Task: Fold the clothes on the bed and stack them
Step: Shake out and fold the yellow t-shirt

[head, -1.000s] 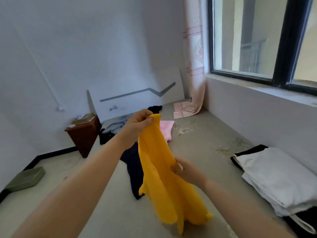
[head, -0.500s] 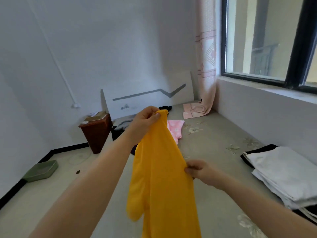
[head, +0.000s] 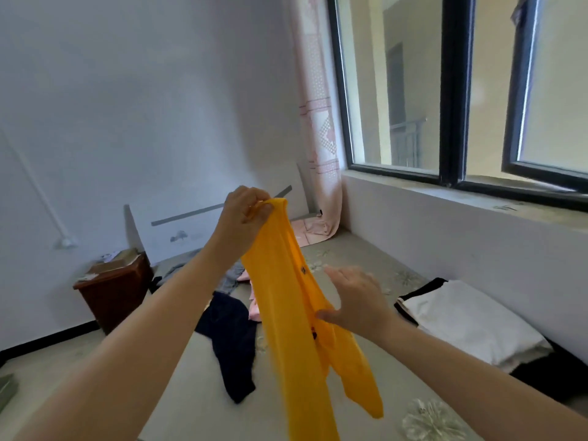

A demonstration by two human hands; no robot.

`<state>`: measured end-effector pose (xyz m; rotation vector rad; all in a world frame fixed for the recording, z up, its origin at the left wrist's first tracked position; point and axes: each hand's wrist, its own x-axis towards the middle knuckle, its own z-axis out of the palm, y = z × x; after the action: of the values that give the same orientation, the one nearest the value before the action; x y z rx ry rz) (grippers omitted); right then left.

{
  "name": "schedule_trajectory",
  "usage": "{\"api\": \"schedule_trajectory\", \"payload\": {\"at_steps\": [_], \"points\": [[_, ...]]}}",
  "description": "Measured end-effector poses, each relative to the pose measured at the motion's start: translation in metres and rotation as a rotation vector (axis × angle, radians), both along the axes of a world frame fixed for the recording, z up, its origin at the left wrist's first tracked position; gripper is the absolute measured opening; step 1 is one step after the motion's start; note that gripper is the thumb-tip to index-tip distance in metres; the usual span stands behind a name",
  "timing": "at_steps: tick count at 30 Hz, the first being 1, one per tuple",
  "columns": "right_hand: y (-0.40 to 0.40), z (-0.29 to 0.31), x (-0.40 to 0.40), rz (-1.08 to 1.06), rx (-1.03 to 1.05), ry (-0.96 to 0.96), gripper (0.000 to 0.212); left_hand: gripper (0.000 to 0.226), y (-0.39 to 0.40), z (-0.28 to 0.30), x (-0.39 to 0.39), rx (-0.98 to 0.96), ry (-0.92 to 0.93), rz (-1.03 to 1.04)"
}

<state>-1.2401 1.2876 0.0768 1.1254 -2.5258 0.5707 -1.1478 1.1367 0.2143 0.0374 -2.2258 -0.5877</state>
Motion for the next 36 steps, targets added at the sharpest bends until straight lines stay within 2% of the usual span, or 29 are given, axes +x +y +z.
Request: {"api": "schedule_trajectory", "payload": {"at_steps": [1,3,5,6,7,9,12,15,18,20,23,27,28,32,34,36], "points": [[-0.006,-0.007,0.0,-0.056,0.051,-0.002,0.072,0.013,0.0,0.003,-0.001,-0.148,0.116,0.066],[-0.015,-0.019,-0.002,-0.152,0.051,0.021,0.051,0.013,-0.004,0.007,-0.003,-0.463,0.339,0.206],[-0.018,-0.022,-0.006,-0.214,-0.018,0.054,0.025,0.004,-0.009,0.009,-0.006,-0.659,0.435,0.342],[-0.017,-0.022,-0.012,-0.213,-0.072,0.006,0.02,0.005,-0.014,0.008,-0.008,-0.704,0.434,0.409],[-0.012,-0.02,-0.021,-0.2,-0.151,-0.101,0.023,0.005,-0.02,0.007,-0.008,-0.705,0.4,0.469],[0.005,-0.007,-0.042,-0.115,-0.311,-0.326,0.023,0.008,-0.033,0.004,-0.008,-0.568,0.224,0.567],[0.035,0.029,-0.064,-0.066,-0.478,-0.435,0.01,0.018,-0.054,-0.011,-0.009,-0.418,-0.003,0.651],[0.042,0.051,-0.076,-0.074,-0.5,-0.523,0.036,0.023,-0.058,-0.026,-0.019,-0.403,-0.093,0.674],[0.041,0.063,-0.084,-0.087,-0.538,-0.596,0.038,0.023,-0.06,-0.029,-0.035,-0.37,-0.108,0.7],[0.044,0.074,-0.088,-0.018,-0.419,-0.532,0.031,0.023,-0.064,-0.025,-0.041,-0.332,-0.096,0.72],[0.057,0.097,-0.092,0.058,-0.111,-0.295,0.019,0.024,-0.072,-0.017,-0.045,-0.297,-0.11,0.75],[0.069,0.135,-0.11,0.113,-0.006,-0.156,0.008,0.029,-0.072,0.002,-0.052,-0.314,-0.114,0.739],[0.071,0.144,-0.118,0.102,0.006,-0.129,0.012,0.03,-0.071,0.01,-0.056,-0.317,-0.11,0.734],[0.063,0.163,-0.156,-0.113,-0.073,0.064,0.027,0.026,-0.068,0.035,-0.072,-0.358,-0.061,0.735],[0.053,0.161,-0.165,-0.201,-0.233,0.129,0.028,0.024,-0.065,0.039,-0.08,-0.352,-0.043,0.732],[0.043,0.154,-0.168,-0.236,-0.418,0.079,0.03,0.024,-0.063,0.035,-0.086,-0.33,-0.047,0.724]]}}
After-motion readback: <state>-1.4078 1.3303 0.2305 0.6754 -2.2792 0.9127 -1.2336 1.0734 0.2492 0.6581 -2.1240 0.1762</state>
